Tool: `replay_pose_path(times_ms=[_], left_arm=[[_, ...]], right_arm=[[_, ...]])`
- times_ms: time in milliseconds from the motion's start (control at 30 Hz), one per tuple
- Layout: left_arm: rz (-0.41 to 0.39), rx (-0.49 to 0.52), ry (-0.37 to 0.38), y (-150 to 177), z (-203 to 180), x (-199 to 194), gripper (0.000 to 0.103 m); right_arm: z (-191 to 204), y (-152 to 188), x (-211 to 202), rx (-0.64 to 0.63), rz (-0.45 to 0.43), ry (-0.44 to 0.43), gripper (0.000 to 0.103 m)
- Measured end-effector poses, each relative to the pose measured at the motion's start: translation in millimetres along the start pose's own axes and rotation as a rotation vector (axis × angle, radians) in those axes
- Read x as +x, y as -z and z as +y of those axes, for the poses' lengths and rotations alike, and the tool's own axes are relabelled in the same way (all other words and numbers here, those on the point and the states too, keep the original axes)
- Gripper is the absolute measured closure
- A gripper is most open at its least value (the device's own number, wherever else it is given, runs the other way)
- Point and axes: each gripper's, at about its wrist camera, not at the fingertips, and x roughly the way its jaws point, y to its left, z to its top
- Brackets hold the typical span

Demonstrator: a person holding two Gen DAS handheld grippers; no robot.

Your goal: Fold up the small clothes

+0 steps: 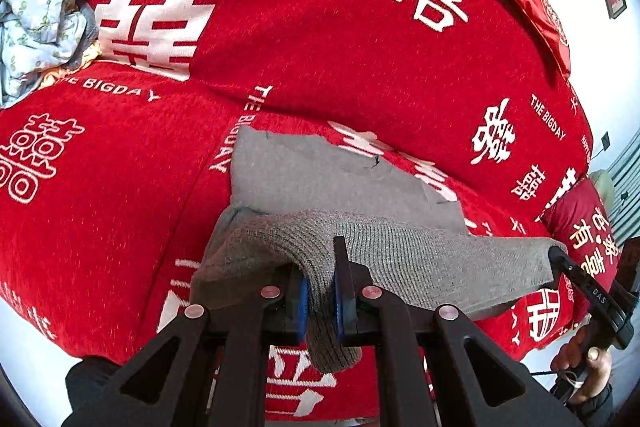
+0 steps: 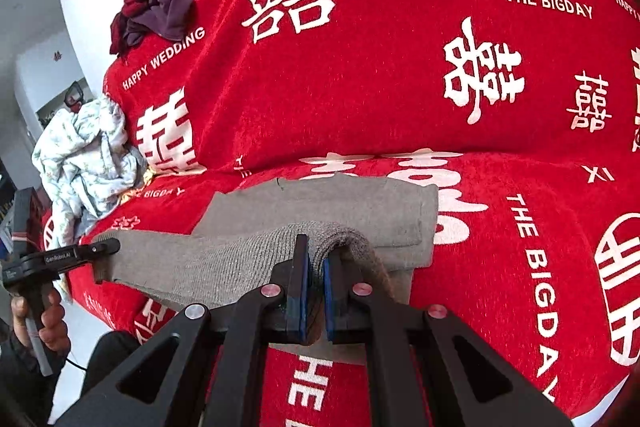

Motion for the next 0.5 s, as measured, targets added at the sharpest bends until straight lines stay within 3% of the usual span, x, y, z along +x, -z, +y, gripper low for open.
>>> replay_pose_path(times_ms=[500], left_arm=[[0.029,0.024,-0.016,-48.7,-8.8,43.2,0.092]], right_arm=[[-4.5,-31.9,35.7,0.04,0.018,0.097,0.096]])
